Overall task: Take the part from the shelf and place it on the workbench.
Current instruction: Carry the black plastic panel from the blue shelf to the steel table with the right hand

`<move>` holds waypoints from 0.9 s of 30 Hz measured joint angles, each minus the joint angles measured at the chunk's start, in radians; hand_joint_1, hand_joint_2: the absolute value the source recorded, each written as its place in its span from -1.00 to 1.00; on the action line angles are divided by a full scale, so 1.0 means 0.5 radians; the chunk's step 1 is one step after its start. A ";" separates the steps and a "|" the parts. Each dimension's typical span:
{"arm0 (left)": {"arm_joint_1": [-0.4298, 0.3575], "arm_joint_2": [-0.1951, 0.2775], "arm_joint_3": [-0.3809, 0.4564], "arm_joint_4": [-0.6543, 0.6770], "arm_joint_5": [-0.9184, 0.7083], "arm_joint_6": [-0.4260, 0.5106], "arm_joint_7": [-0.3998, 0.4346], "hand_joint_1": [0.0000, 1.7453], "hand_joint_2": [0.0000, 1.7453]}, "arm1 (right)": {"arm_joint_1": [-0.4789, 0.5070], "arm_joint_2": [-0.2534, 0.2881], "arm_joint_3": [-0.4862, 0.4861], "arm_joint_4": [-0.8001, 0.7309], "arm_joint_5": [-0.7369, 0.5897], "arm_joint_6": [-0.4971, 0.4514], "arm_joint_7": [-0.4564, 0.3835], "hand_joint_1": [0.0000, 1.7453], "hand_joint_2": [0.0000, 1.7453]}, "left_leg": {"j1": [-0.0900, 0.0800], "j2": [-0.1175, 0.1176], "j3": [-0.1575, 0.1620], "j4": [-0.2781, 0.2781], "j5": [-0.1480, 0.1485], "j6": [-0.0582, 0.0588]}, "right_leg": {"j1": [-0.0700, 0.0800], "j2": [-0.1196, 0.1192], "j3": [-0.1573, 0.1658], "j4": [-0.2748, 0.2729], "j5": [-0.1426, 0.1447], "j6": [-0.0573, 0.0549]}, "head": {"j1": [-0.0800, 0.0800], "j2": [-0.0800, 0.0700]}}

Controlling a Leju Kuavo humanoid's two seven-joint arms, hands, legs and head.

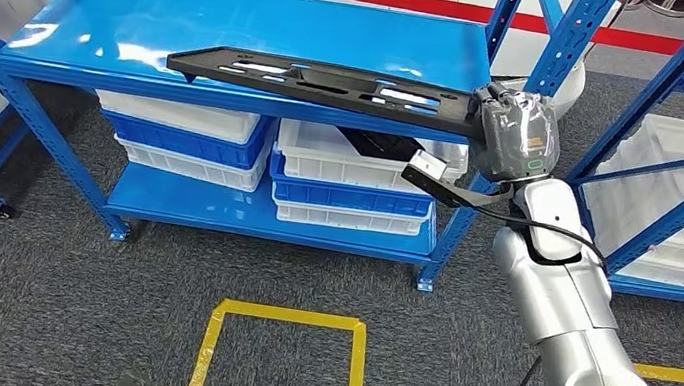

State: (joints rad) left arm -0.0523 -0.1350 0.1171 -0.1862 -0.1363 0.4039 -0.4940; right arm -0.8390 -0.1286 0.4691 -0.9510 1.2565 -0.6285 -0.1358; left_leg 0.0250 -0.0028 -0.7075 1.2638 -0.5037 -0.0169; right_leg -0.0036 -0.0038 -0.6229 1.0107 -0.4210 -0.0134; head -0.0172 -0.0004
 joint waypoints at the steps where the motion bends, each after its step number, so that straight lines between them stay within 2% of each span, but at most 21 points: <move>1: -0.002 0.003 0.000 0.000 -0.001 0.004 0.000 -1.00 -1.00 | 0.004 -0.002 -0.002 0.000 -0.002 -0.001 0.000 0.98 1.00 | -0.001 0.000 0.100 -0.120 0.021 0.011 | 0.002 0.001 -0.025 0.007 0.017 0.006 | 0.000 0.000; 3: -0.005 0.008 0.000 0.000 -0.002 0.011 0.000 -1.00 -1.00 | 0.005 -0.008 -0.009 -0.002 -0.005 -0.003 0.000 0.98 1.00 | -0.011 0.000 0.277 -0.368 0.003 0.038 | 0.012 -0.001 -0.058 0.014 0.049 0.026 | 0.002 0.000; 4: -0.007 0.010 0.000 0.000 -0.003 0.013 0.000 -1.00 -1.00 | 0.005 -0.010 -0.012 -0.002 -0.006 -0.003 0.000 0.98 1.00 | -0.019 0.000 0.317 -0.437 -0.017 0.052 | 0.013 -0.004 -0.064 0.014 0.064 0.038 | 0.004 0.000; 5: -0.006 0.012 0.000 0.000 -0.004 0.016 0.001 -1.00 -1.00 | 0.006 -0.013 -0.015 -0.003 -0.008 -0.004 0.000 0.98 1.00 | -0.027 0.000 0.328 -0.465 -0.015 0.066 | 0.014 -0.006 -0.068 0.009 0.081 0.052 | 0.006 0.000; 7: -0.004 0.012 0.000 0.000 -0.005 0.020 0.001 -1.00 -1.00 | 0.012 -0.022 -0.021 -0.005 -0.011 -0.005 0.002 0.98 1.00 | -0.027 0.007 0.305 -0.488 0.034 0.096 | 0.016 -0.003 -0.084 0.009 0.094 0.076 | 0.005 0.000; 8: -0.004 0.013 0.001 0.001 -0.005 0.021 0.002 -1.00 -1.00 | 0.016 -0.029 -0.026 -0.006 -0.013 -0.006 0.003 0.98 1.00 | -0.022 0.012 0.289 -0.503 0.066 0.113 | 0.018 0.001 -0.106 0.038 0.060 0.078 | 0.008 0.000; 9: -0.004 0.013 0.001 0.001 -0.005 0.022 0.001 -1.00 -1.00 | 0.022 -0.038 -0.032 -0.008 -0.014 -0.009 0.005 0.98 1.00 | -0.015 0.017 0.268 -0.518 0.098 0.125 | 0.018 0.005 -0.137 0.106 -0.006 0.074 | 0.012 0.000; 11: -0.004 0.013 0.002 0.001 -0.006 0.023 -0.001 -1.00 -1.00 | 0.041 -0.056 -0.043 -0.014 -0.014 -0.017 0.009 0.98 1.00 | -0.011 0.021 0.214 -0.524 0.154 0.137 | 0.005 0.008 -0.210 0.350 -0.184 0.064 | 0.021 0.000; 12: -0.003 0.013 0.002 0.001 -0.007 0.024 -0.002 -1.00 -1.00 | 0.057 -0.064 -0.047 -0.017 -0.013 -0.022 0.010 0.98 1.00 | -0.010 0.021 0.182 -0.523 0.179 0.133 | -0.003 0.009 -0.233 0.478 -0.245 0.072 | 0.022 0.000; 13: -0.002 0.013 0.002 0.001 -0.008 0.024 -0.003 -1.00 -1.00 | 0.076 -0.071 -0.051 -0.019 -0.013 -0.025 0.012 0.98 1.00 | -0.007 0.022 0.151 -0.522 0.202 0.127 | -0.012 0.008 -0.231 0.562 -0.269 0.090 | 0.023 0.000; 14: -0.001 0.013 0.002 0.001 -0.009 0.024 -0.004 -1.00 -1.00 | 0.095 -0.077 -0.054 -0.023 -0.012 -0.027 0.014 0.98 1.00 | -0.003 0.022 0.121 -0.521 0.225 0.119 | -0.021 0.008 -0.197 0.577 -0.259 0.115 | 0.023 0.000; 15: -0.001 0.014 0.003 0.001 -0.010 0.024 -0.004 -1.00 -1.00 | 0.110 -0.082 -0.058 -0.028 -0.010 -0.029 0.015 0.98 1.00 | 0.003 0.023 0.093 -0.520 0.247 0.109 | -0.031 0.008 -0.121 0.508 -0.226 0.141 | 0.022 0.000; 17: -0.002 0.014 0.003 0.001 -0.011 0.024 -0.004 -1.00 -1.00 | 0.126 -0.087 -0.067 -0.042 -0.003 -0.030 0.017 0.98 1.00 | 0.010 0.026 0.046 -0.517 0.288 0.081 | -0.043 0.009 0.105 0.216 -0.182 0.173 | 0.024 0.000; 18: -0.002 0.014 0.003 0.001 -0.013 0.024 -0.004 -1.00 -1.00 | 0.131 -0.088 -0.073 -0.052 0.001 -0.031 0.018 0.98 1.00 | 0.011 0.028 0.030 -0.520 0.311 0.065 | -0.038 0.014 0.198 0.077 -0.182 0.171 | 0.022 0.000; 19: -0.002 0.015 0.003 0.001 -0.014 0.025 -0.004 -1.00 -1.00 | 0.136 -0.090 -0.078 -0.059 0.003 -0.033 0.018 0.98 1.00 | 0.010 0.030 0.020 -0.526 0.335 0.052 | -0.029 0.019 0.250 -0.011 -0.190 0.163 | 0.023 0.000; 21: 0.002 0.016 0.003 0.002 -0.016 0.025 -0.004 -1.00 -1.00 | 0.154 -0.095 -0.085 -0.068 0.005 -0.041 0.022 0.98 1.00 | 0.008 0.026 0.010 -0.552 0.386 0.029 | -0.013 0.028 0.253 -0.059 -0.180 0.137 | 0.019 0.000; 22: 0.005 0.017 0.003 0.002 -0.016 0.026 -0.005 -1.00 -1.00 | 0.161 -0.097 -0.088 -0.070 0.006 -0.044 0.024 0.98 1.00 | 0.010 0.022 0.001 -0.557 0.385 0.020 | -0.025 0.025 0.239 -0.060 -0.161 0.121 | 0.017 0.000; 23: 0.009 0.019 0.003 0.003 -0.016 0.026 -0.005 -1.00 -1.00 | 0.167 -0.098 -0.090 -0.072 0.010 -0.046 0.027 0.98 1.00 | 0.012 0.018 -0.015 -0.534 0.347 0.012 | -0.036 0.022 0.225 -0.062 -0.141 0.097 | 0.010 0.000; 24: 0.011 0.021 0.003 0.003 -0.015 0.027 -0.006 -1.00 -1.00 | 0.170 -0.098 -0.094 -0.077 0.014 -0.046 0.029 0.98 1.00 | 0.014 0.014 -0.041 -0.465 0.272 0.005 | -0.046 0.017 0.210 -0.064 -0.120 0.071 | 0.003 0.000; 26: 0.012 0.026 0.003 0.003 -0.015 0.027 -0.008 -1.00 -1.00 | 0.172 -0.097 -0.099 -0.085 0.019 -0.046 0.032 0.98 1.00 | 0.015 0.008 -0.118 -0.195 0.069 -0.002 | -0.044 0.011 0.174 -0.059 -0.088 0.031 | -0.008 0.000; 27: 0.011 0.028 0.002 0.003 -0.015 0.026 -0.008 -1.00 -1.00 | 0.174 -0.097 -0.099 -0.088 0.020 -0.045 0.031 0.98 1.00 | 0.015 0.005 -0.151 -0.047 -0.003 -0.004 | -0.039 0.009 0.154 -0.052 -0.077 0.025 | -0.010 0.000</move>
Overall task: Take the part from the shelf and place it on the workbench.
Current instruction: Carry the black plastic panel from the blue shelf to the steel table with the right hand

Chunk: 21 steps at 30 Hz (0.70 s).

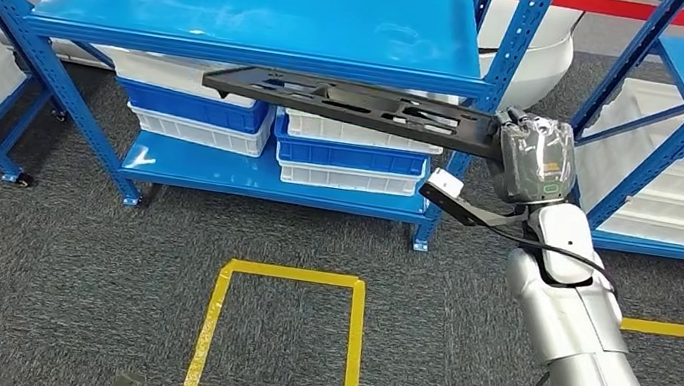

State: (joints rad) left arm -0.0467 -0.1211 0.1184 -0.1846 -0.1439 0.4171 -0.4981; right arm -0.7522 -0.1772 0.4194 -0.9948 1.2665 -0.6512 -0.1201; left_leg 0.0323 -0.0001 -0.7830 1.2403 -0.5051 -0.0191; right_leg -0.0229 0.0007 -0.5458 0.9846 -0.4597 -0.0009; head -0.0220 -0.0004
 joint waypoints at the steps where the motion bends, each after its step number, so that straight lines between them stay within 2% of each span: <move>1: 0.000 0.001 0.000 0.000 0.000 0.000 0.000 -1.00 -1.00 | 0.001 0.000 0.000 -0.001 0.000 0.001 0.000 0.98 1.00 | 0.000 -0.002 -0.010 0.102 -0.035 -0.001 | 0.005 -0.001 -0.020 0.009 0.009 -0.002 | 0.000 0.000; 2: -0.001 0.002 0.000 0.000 0.000 0.000 0.000 -1.00 -1.00 | 0.002 0.000 -0.002 -0.001 0.000 0.001 0.001 0.98 1.00 | 0.000 -0.002 0.016 0.130 -0.034 0.000 | 0.007 -0.002 -0.040 0.019 0.017 0.001 | 0.000 0.000; 3: -0.001 0.003 0.000 0.000 0.000 0.000 0.000 -1.00 -1.00 | 0.002 0.000 -0.006 -0.003 0.000 0.002 0.002 0.98 1.00 | 0.000 -0.002 0.081 0.077 -0.005 0.003 | 0.008 -0.002 -0.059 0.031 0.024 0.004 | 0.000 0.000; 4: -0.003 0.004 0.000 0.000 0.000 0.000 0.000 -1.00 -1.00 | 0.001 0.000 -0.012 -0.007 -0.001 0.003 0.004 0.98 1.00 | 0.000 -0.002 0.180 -0.044 0.031 0.009 | 0.009 -0.002 -0.077 0.045 0.030 0.007 | -0.001 0.000; 5: -0.006 0.006 0.000 0.000 0.000 -0.001 0.000 -1.00 -1.00 | -0.001 -0.001 -0.019 -0.012 -0.001 0.004 0.005 0.98 1.00 | -0.002 -0.003 0.283 -0.181 0.047 0.017 | 0.012 -0.001 -0.096 0.058 0.035 0.013 | -0.001 0.000; 6: -0.009 0.008 0.000 0.000 -0.001 -0.001 0.000 -1.00 -1.00 | -0.004 -0.003 -0.028 -0.017 -0.001 0.006 0.005 0.98 1.00 | -0.006 -0.005 0.358 -0.293 0.055 0.026 | 0.016 -0.002 -0.111 0.069 0.042 0.020 | 0.000 0.000; 7: -0.010 0.009 0.000 0.000 -0.001 -0.001 0.000 -1.00 -1.00 | -0.006 -0.005 -0.035 -0.021 -0.002 0.008 0.005 0.98 1.00 | -0.012 -0.007 0.400 -0.362 0.053 0.036 | 0.020 -0.002 -0.122 0.075 0.050 0.033 | 0.001 0.000; 8: -0.011 0.010 0.000 0.000 -0.002 -0.001 0.000 -1.00 -1.00 | -0.008 -0.007 -0.041 -0.023 -0.002 0.010 0.005 0.98 1.00 | -0.020 -0.009 0.408 -0.386 0.046 0.046 | 0.023 -0.003 -0.130 0.076 0.061 0.049 | 0.002 0.000; 10: -0.010 0.010 0.001 0.000 -0.004 -0.001 0.000 -1.00 -1.00 | -0.007 -0.020 -0.051 -0.024 -0.005 0.010 -0.002 0.98 1.00 | -0.027 -0.005 0.391 -0.401 0.077 0.078 | 0.025 -0.002 -0.140 0.076 0.077 0.085 | 0.002 0.000; 11: -0.013 0.009 0.001 0.000 -0.005 -0.001 -0.001 -1.00 -1.00 | -0.006 -0.029 -0.056 -0.024 -0.008 0.009 -0.007 0.98 1.00 | -0.027 -0.001 0.379 -0.413 0.098 0.100 | 0.025 -0.002 -0.158 0.095 0.055 0.091 | 0.002 0.000; 12: -0.016 0.009 0.002 0.000 -0.006 0.000 -0.001 -1.00 -1.00 | -0.005 -0.039 -0.061 -0.025 -0.012 0.008 -0.011 0.98 1.00 | -0.027 0.002 0.363 -0.424 0.122 0.121 | 0.024 -0.002 -0.183 0.146 0.007 0.088 | 0.006 0.000; 13: -0.018 0.008 0.002 0.000 -0.007 0.000 -0.001 -1.00 -1.00 | -0.005 -0.048 -0.065 -0.025 -0.015 0.007 -0.014 0.98 1.00 | -0.025 0.005 0.342 -0.432 0.146 0.136 | 0.022 -0.002 -0.220 0.237 -0.069 0.078 | 0.011 0.000; 14: -0.020 0.008 0.002 0.000 -0.008 0.000 -0.001 -1.00 -1.00 | -0.004 -0.054 -0.069 -0.025 -0.017 0.007 -0.015 0.98 1.00 | -0.028 0.005 0.314 -0.433 0.170 0.146 | 0.020 -0.001 -0.263 0.361 -0.154 0.068 | 0.014 0.000; 15: -0.021 0.008 0.002 0.000 -0.008 0.000 -0.001 -1.00 -1.00 | -0.002 -0.060 -0.072 -0.025 -0.017 0.007 -0.016 0.98 1.00 | -0.029 0.006 0.285 -0.433 0.193 0.147 | 0.019 -0.001 -0.296 0.495 -0.224 0.069 | 0.019 0.000; 16: -0.021 0.007 0.002 0.000 -0.008 0.000 -0.001 -1.00 -1.00 | 0.000 -0.064 -0.075 -0.025 -0.018 0.007 -0.017 0.98 1.00 | -0.030 0.007 0.253 -0.432 0.218 0.147 | 0.018 -0.001 -0.312 0.602 -0.263 0.079 | 0.019 0.000; 17: -0.021 0.007 0.002 0.000 -0.009 0.000 -0.001 -1.00 -1.00 | 0.002 -0.068 -0.078 -0.025 -0.018 0.007 -0.018 0.98 1.00 | -0.030 0.009 0.221 -0.432 0.245 0.144 | 0.016 -0.001 -0.300 0.655 -0.262 0.097 | 0.019 0.000; 18: -0.022 0.006 0.002 0.000 -0.009 0.000 -0.001 -1.00 -1.00 | 0.003 -0.071 -0.081 -0.025 -0.018 0.007 -0.019 0.98 1.00 | -0.029 0.011 0.188 -0.432 0.271 0.139 | 0.014 -0.001 -0.254 0.641 -0.227 0.120 | 0.019 0.000; 19: -0.024 0.005 0.002 0.000 -0.010 0.000 -0.001 -1.00 -1.00 | 0.002 -0.073 -0.083 -0.025 -0.018 0.008 -0.019 0.98 1.00 | -0.028 0.013 0.158 -0.431 0.298 0.133 | 0.010 -0.001 -0.175 0.560 -0.177 0.140 | 0.019 0.000; 20: -0.026 0.005 0.002 0.000 -0.010 0.000 -0.001 -1.00 -1.00 | -0.001 -0.075 -0.085 -0.027 -0.019 0.008 -0.021 0.98 1.00 | -0.028 0.014 0.131 -0.430 0.325 0.123 | 0.007 -0.001 -0.070 0.429 -0.148 0.150 | 0.020 0.000; 21: -0.029 0.003 0.002 -0.001 -0.011 0.000 -0.001 -1.00 -1.00 | -0.004 -0.076 -0.087 -0.030 -0.021 0.008 -0.025 0.98 1.00 | -0.029 0.013 0.109 -0.429 0.351 0.112 | 0.012 0.000 0.044 0.268 -0.156 0.144 | 0.021 0.000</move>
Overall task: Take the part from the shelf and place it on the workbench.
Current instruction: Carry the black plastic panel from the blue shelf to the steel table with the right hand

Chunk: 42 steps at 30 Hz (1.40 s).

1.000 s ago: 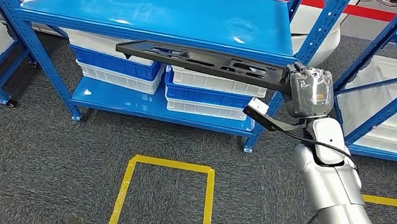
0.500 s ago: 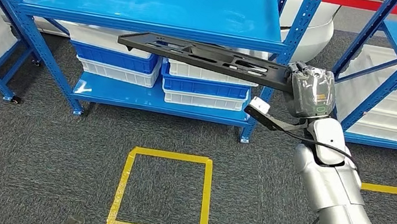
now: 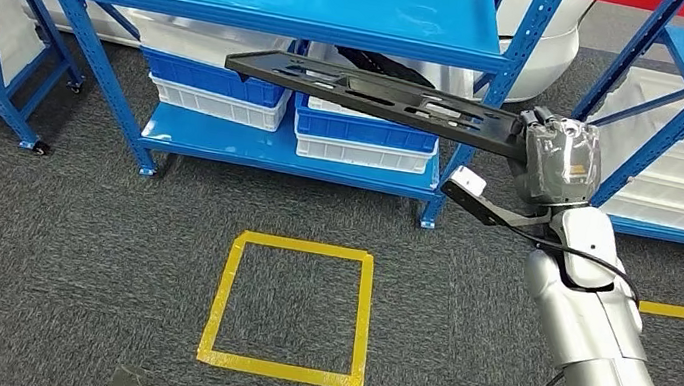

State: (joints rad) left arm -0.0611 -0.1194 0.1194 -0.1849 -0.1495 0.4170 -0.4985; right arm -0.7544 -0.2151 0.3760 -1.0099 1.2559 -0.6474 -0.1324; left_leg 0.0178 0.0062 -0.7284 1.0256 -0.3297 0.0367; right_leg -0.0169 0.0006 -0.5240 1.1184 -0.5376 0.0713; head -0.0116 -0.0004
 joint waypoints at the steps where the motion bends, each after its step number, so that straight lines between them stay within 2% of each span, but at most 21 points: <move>1: -0.003 -0.001 0.000 0.000 -0.001 0.000 0.000 -1.00 -1.00 | -0.002 -0.002 -0.002 -0.005 -0.004 0.000 -0.005 0.98 1.00 | -0.002 -0.001 -0.012 -0.007 0.029 -0.013 | 0.007 0.002 0.075 -0.125 -0.016 -0.015 | -0.002 0.000; 3: -0.006 -0.002 0.000 -0.001 -0.002 0.000 0.002 -1.00 -1.00 | -0.005 -0.009 -0.008 -0.013 -0.013 0.000 -0.018 0.98 1.00 | -0.005 -0.005 -0.018 -0.037 0.088 -0.040 | 0.027 0.007 0.121 -0.249 -0.040 -0.054 | -0.004 0.000; 5: -0.002 -0.003 0.000 0.000 -0.003 0.000 0.003 -1.00 -1.00 | -0.004 -0.013 -0.010 -0.013 -0.019 0.002 -0.024 0.98 1.00 | 0.001 -0.011 -0.030 -0.065 0.108 -0.064 | 0.013 0.003 0.078 -0.247 0.011 -0.092 | -0.006 0.000; 7: 0.005 -0.002 0.000 0.001 -0.003 0.000 0.005 -1.00 -1.00 | -0.003 -0.012 -0.010 -0.011 -0.023 0.002 -0.026 0.98 1.00 | 0.008 -0.017 -0.078 0.039 -0.062 -0.081 | -0.008 -0.005 0.028 -0.251 0.081 -0.137 | -0.011 0.000; 9: 0.006 -0.002 0.000 0.001 -0.003 -0.001 0.006 -1.00 -1.00 | -0.002 -0.011 -0.011 -0.012 -0.028 0.002 -0.030 0.98 1.00 | 0.010 -0.018 -0.138 0.317 -0.312 -0.095 | -0.009 -0.008 -0.041 -0.248 0.148 -0.161 | -0.015 0.000; 11: 0.004 -0.002 0.000 0.001 -0.003 -0.001 0.006 -1.00 -1.00 | 0.006 -0.012 -0.011 -0.011 -0.031 0.000 -0.034 0.98 1.00 | 0.011 -0.018 -0.153 0.573 -0.381 -0.105 | -0.006 -0.008 -0.112 -0.245 0.204 -0.159 | -0.015 0.000; 12: 0.003 -0.002 0.000 0.001 -0.003 -0.001 0.006 -1.00 -1.00 | 0.012 -0.012 -0.011 -0.011 -0.033 0.000 -0.035 0.98 1.00 | 0.012 -0.018 -0.121 0.619 -0.345 -0.107 | -0.005 -0.008 -0.146 -0.243 0.231 -0.154 | -0.016 0.000; 14: -0.002 -0.002 0.000 0.001 -0.003 -0.003 0.007 -1.00 -1.00 | 0.021 -0.015 -0.012 -0.011 -0.036 -0.002 -0.036 0.98 1.00 | 0.013 -0.018 0.058 0.495 -0.267 -0.100 | -0.005 -0.006 -0.209 -0.234 0.278 -0.137 | -0.017 0.000; 16: -0.012 -0.002 0.000 0.000 -0.003 -0.005 0.009 -1.00 -1.00 | 0.018 -0.020 -0.014 -0.014 -0.037 0.000 -0.036 0.98 1.00 | 0.007 -0.020 0.315 0.186 -0.321 -0.080 | 0.003 -0.007 -0.253 -0.217 0.315 -0.113 | -0.016 0.000; 18: -0.020 -0.002 0.000 -0.002 -0.002 -0.003 0.013 -1.00 -1.00 | 0.006 -0.023 -0.016 -0.016 -0.036 0.006 -0.036 0.98 1.00 | -0.009 -0.021 0.435 0.004 -0.387 -0.052 | 0.009 -0.010 -0.271 -0.217 0.354 -0.083 | -0.014 0.000; 20: -0.017 -0.003 0.001 -0.001 0.004 0.002 0.017 -1.00 -1.00 | -0.005 -0.024 -0.016 -0.015 -0.037 0.016 -0.036 0.98 1.00 | -0.017 -0.014 0.414 -0.019 -0.350 -0.015 | 0.008 -0.011 -0.285 -0.226 0.378 -0.055 | -0.013 0.000; 22: -0.014 -0.005 0.002 -0.001 0.009 0.004 0.018 -1.00 -1.00 | -0.015 -0.024 -0.016 -0.011 -0.039 0.027 -0.036 0.98 1.00 | -0.014 -0.002 0.368 -0.033 -0.288 0.022 | 0.005 -0.008 -0.338 -0.133 0.276 -0.062 | -0.006 0.000; 25: -0.014 -0.006 0.002 -0.001 0.012 0.006 0.018 -1.00 -1.00 | -0.033 -0.023 -0.016 -0.004 -0.041 0.037 -0.037 0.98 1.00 | -0.013 0.003 0.258 -0.034 -0.195 0.037 | 0.001 -0.007 -0.446 0.245 0.021 -0.073 | 0.004 0.000; 27: -0.013 -0.010 0.002 -0.001 0.019 0.008 0.017 -1.00 -1.00 | -0.037 -0.021 -0.015 0.002 -0.044 0.039 -0.037 0.98 1.00 | -0.013 0.003 0.175 -0.031 -0.131 0.030 | -0.003 -0.007 -0.426 0.404 0.023 -0.031 | 0.005 0.000; 28: -0.013 -0.012 0.003 -0.001 0.022 0.009 0.016 -1.00 -1.00 | -0.040 -0.019 -0.015 0.005 -0.046 0.040 -0.037 0.98 1.00 | -0.012 0.004 0.135 -0.030 -0.100 0.024 | -0.006 -0.007 -0.367 0.387 0.070 -0.006 | 0.006 0.000; 30: -0.013 -0.016 0.003 -0.001 0.027 0.012 0.013 -1.00 -1.00 | -0.059 -0.012 -0.015 0.008 -0.048 0.044 -0.037 0.98 1.00 | -0.014 0.004 0.070 -0.026 -0.042 0.004 | -0.011 -0.007 -0.146 0.150 0.107 0.013 | 0.006 0.000; 32: -0.013 -0.018 0.004 -0.002 0.029 0.017 0.011 -1.00 -1.00 | -0.087 0.000 -0.014 0.009 -0.047 0.050 -0.039 0.98 1.00 | -0.020 0.005 0.036 -0.029 0.012 -0.021 | 0.004 -0.002 0.049 -0.143 0.030 -0.024 | 0.003 0.000; 35: -0.004 -0.018 0.007 -0.001 0.032 0.026 0.010 -1.00 -1.00 | -0.105 0.019 -0.011 0.021 -0.047 0.073 -0.041 0.98 1.00 | -0.018 0.004 0.013 -0.045 0.069 -0.045 | 0.005 -0.004 0.060 -0.233 0.011 -0.087 | -0.010 0.000; 37: 0.010 -0.018 0.012 0.001 0.033 0.027 0.012 -1.00 -1.00 | -0.113 0.033 -0.011 0.029 -0.044 0.104 -0.038 0.98 1.00 | -0.006 0.002 -0.027 0.028 -0.051 -0.061 | -0.004 -0.011 0.024 -0.222 0.054 -0.129 | -0.017 0.000; 40: 0.016 -0.018 0.017 0.002 0.033 0.027 0.012 -1.00 -1.00 | -0.141 0.043 -0.010 0.034 -0.040 0.139 -0.036 0.98 1.00 | -0.002 -0.004 -0.108 0.370 -0.366 -0.077 | 0.005 -0.013 -0.057 -0.214 0.136 -0.163 | -0.023 0.000; 42: 0.014 -0.018 0.018 0.002 0.033 0.027 0.012 -1.00 -1.00 | -0.150 0.043 -0.009 0.038 -0.039 0.146 -0.035 0.98 1.00 | -0.001 -0.007 -0.101 0.539 -0.385 -0.076 | 0.012 -0.012 -0.122 -0.206 0.182 -0.161 | -0.024 0.000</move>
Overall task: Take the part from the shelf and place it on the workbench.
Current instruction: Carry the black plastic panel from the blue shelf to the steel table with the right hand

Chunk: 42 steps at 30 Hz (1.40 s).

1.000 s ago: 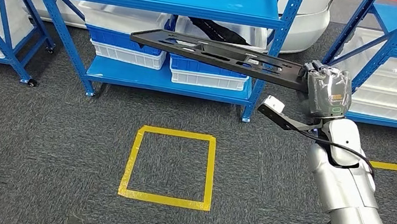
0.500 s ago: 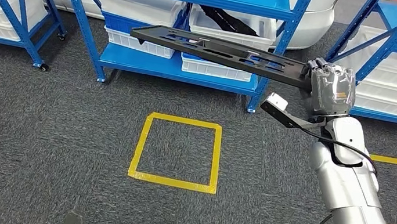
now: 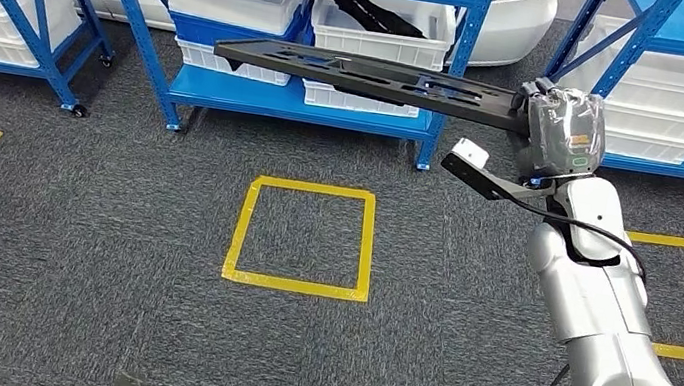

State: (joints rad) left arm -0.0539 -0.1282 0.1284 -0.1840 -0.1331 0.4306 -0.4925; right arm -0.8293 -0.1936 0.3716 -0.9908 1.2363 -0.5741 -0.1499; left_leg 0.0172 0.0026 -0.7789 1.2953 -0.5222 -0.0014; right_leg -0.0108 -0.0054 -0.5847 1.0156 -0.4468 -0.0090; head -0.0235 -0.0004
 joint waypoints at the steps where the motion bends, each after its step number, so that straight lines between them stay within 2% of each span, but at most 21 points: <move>1: 0.000 0.000 0.002 0.000 0.000 0.000 0.000 -1.00 -1.00 | -0.002 0.000 0.000 0.002 -0.002 0.001 0.001 0.98 1.00 | 0.000 -0.001 0.050 -0.005 0.043 0.004 | 0.002 0.000 -0.032 0.007 0.020 0.004 | 0.000 0.000; 3: -0.002 0.000 0.006 0.000 -0.001 -0.002 -0.003 -1.00 -1.00 | -0.013 0.000 0.000 0.004 -0.011 0.006 0.004 0.98 1.00 | -0.001 -0.004 0.243 -0.199 0.095 0.017 | 0.004 0.001 -0.090 0.025 0.052 0.017 | -0.001 0.000; 5: -0.005 0.000 0.009 -0.001 -0.005 -0.006 -0.016 -1.00 -1.00 | -0.030 -0.003 -0.002 0.004 -0.033 0.011 0.000 0.98 1.00 | -0.009 -0.011 0.404 -0.424 0.052 0.031 | 0.010 0.001 -0.123 0.036 0.075 0.038 | 0.002 0.000; 6: -0.005 0.000 0.010 -0.001 -0.009 -0.008 -0.027 -1.00 -1.00 | -0.035 -0.006 -0.002 0.005 -0.051 0.012 -0.008 0.98 1.00 | -0.016 -0.013 0.434 -0.480 0.025 0.040 | 0.013 0.001 -0.129 0.034 0.087 0.051 | 0.003 0.000; 9: -0.001 -0.002 0.011 -0.001 -0.025 -0.009 -0.054 -1.00 -1.00 | -0.036 -0.019 -0.004 0.006 -0.137 0.012 -0.049 0.98 1.00 | -0.022 -0.005 0.418 -0.520 0.070 0.083 | 0.018 0.001 -0.152 0.041 0.108 0.087 | 0.004 0.000; 11: 0.000 -0.004 0.012 -0.001 -0.030 -0.010 -0.058 -1.00 -1.00 | -0.034 -0.036 -0.007 0.007 -0.188 0.010 -0.070 0.98 1.00 | -0.017 0.002 0.387 -0.536 0.117 0.110 | 0.014 0.004 -0.223 0.177 0.018 0.089 | 0.013 0.000; 13: 0.001 -0.003 0.012 -0.001 -0.031 -0.011 -0.060 -1.00 -1.00 | -0.027 -0.050 -0.009 0.007 -0.220 0.009 -0.078 0.98 1.00 | -0.019 0.004 0.340 -0.537 0.155 0.121 | 0.009 0.006 -0.317 0.441 -0.128 0.087 | 0.021 0.000; 15: 0.002 -0.002 0.013 -0.001 -0.031 -0.015 -0.060 -1.00 -1.00 | -0.013 -0.055 -0.009 0.007 -0.233 0.010 -0.079 0.98 1.00 | -0.020 0.005 0.297 -0.536 0.189 0.118 | 0.004 0.006 -0.328 0.576 -0.197 0.104 | 0.021 0.000; 17: 0.003 -0.003 0.013 -0.001 -0.031 -0.017 -0.059 -1.00 -1.00 | -0.008 -0.057 -0.009 0.007 -0.233 0.012 -0.078 0.98 1.00 | -0.020 0.003 0.264 -0.534 0.219 0.109 | 0.000 0.007 -0.168 0.391 -0.163 0.129 | 0.022 0.000; 19: 0.002 -0.004 0.014 -0.001 -0.031 -0.018 -0.056 -1.00 -1.00 | -0.016 -0.058 -0.007 0.007 -0.203 0.016 -0.073 0.98 1.00 | -0.023 -0.005 0.241 -0.533 0.245 0.088 | 0.005 0.032 0.025 0.101 -0.127 0.127 | 0.021 0.000; 20: 0.002 -0.004 0.014 -0.001 -0.031 -0.019 -0.054 -1.00 -1.00 | -0.020 -0.060 -0.006 0.007 -0.178 0.017 -0.066 0.98 1.00 | -0.026 -0.010 0.234 -0.533 0.256 0.076 | 0.011 0.041 0.076 0.019 -0.116 0.113 | 0.020 0.000; 22: 0.003 -0.005 0.014 0.000 -0.031 -0.019 -0.047 -1.00 -1.00 | -0.019 -0.064 -0.002 0.007 -0.135 0.020 -0.048 0.98 1.00 | -0.031 -0.018 0.224 -0.538 0.279 0.053 | 0.025 0.038 0.088 -0.010 -0.100 0.079 | 0.016 0.000; 23: 0.005 -0.004 0.014 0.000 -0.031 -0.019 -0.044 -1.00 -1.00 | -0.017 -0.067 -0.001 0.007 -0.123 0.022 -0.040 0.98 1.00 | -0.028 -0.022 0.217 -0.536 0.285 0.043 | 0.011 0.028 0.083 -0.012 -0.088 0.061 | 0.015 0.000; 25: 0.009 -0.004 0.014 0.001 -0.031 -0.019 -0.040 -1.00 -1.00 | -0.013 -0.066 0.001 0.007 -0.112 0.025 -0.034 0.98 1.00 | -0.020 -0.024 0.183 -0.478 0.234 0.023 | -0.010 0.005 0.070 -0.017 -0.063 0.024 | 0.012 0.000; 27: 0.011 -0.003 0.014 0.001 -0.031 -0.019 -0.037 -1.00 -1.00 | -0.013 -0.065 0.004 0.007 -0.103 0.027 -0.030 0.98 1.00 | -0.012 -0.020 0.099 -0.272 0.091 0.002 | -0.015 -0.018 0.052 -0.018 -0.043 -0.003 | 0.008 0.000; 29: 0.011 -0.003 0.014 0.001 -0.031 -0.018 -0.032 -1.00 -1.00 | -0.010 -0.063 0.007 0.007 -0.087 0.026 -0.020 0.98 1.00 | -0.007 -0.018 0.016 -0.043 -0.024 -0.017 | -0.011 -0.041 0.033 -0.016 -0.031 -0.009 | 0.007 0.000; 30: 0.012 -0.003 0.014 0.002 -0.031 -0.018 -0.029 -1.00 -1.00 | -0.007 -0.063 0.009 0.007 -0.079 0.026 -0.014 0.98 1.00 | -0.005 -0.016 0.004 0.009 -0.040 -0.023 | -0.010 -0.052 0.026 -0.014 -0.027 -0.008 | 0.006 0.000; 32: 0.012 -0.002 0.014 0.002 -0.031 -0.018 -0.025 -1.00 -1.00 | -0.001 -0.061 0.012 0.007 -0.066 0.026 -0.003 0.98 1.00 | 0.001 -0.007 0.065 -0.057 0.003 -0.028 | -0.011 -0.074 0.018 -0.009 -0.023 -0.007 | 0.006 0.000; 36: 0.007 -0.002 0.015 0.002 -0.034 -0.017 -0.018 -1.00 -1.00 | 0.005 -0.060 0.015 0.000 -0.033 0.026 0.015 0.98 1.00 | -0.002 0.086 0.319 -0.476 0.130 -0.009 | 0.009 -0.125 0.005 0.010 -0.023 0.013 | 0.010 0.000; 39: 0.007 -0.003 0.015 0.002 -0.036 -0.017 -0.015 -1.00 -1.00 | 0.005 -0.056 0.018 -0.009 -0.017 0.026 0.028 0.98 1.00 | -0.016 0.053 0.315 -0.518 0.153 0.039 | 0.025 -0.154 -0.005 0.010 -0.017 0.052 | 0.020 0.000; 42: 0.005 -0.005 0.017 0.002 -0.041 -0.017 -0.014 -1.00 -1.00 | 0.009 -0.058 0.019 -0.014 -0.010 0.025 0.035 0.98 1.00 | -0.013 0.007 0.310 -0.548 0.190 0.094 | 0.012 -0.072 -0.078 0.155 -0.107 0.068 | 0.025 0.000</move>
State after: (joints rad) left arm -0.0513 -0.1306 0.1367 -0.1831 -0.1536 0.4219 -0.4994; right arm -0.8251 -0.2228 0.3811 -0.9979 1.2313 -0.5615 -0.1325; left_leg 0.0109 0.0061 -0.6239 1.0212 -0.4270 0.0458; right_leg -0.0049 -0.0413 -0.6237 1.0929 -0.5001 0.0250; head -0.0109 -0.0005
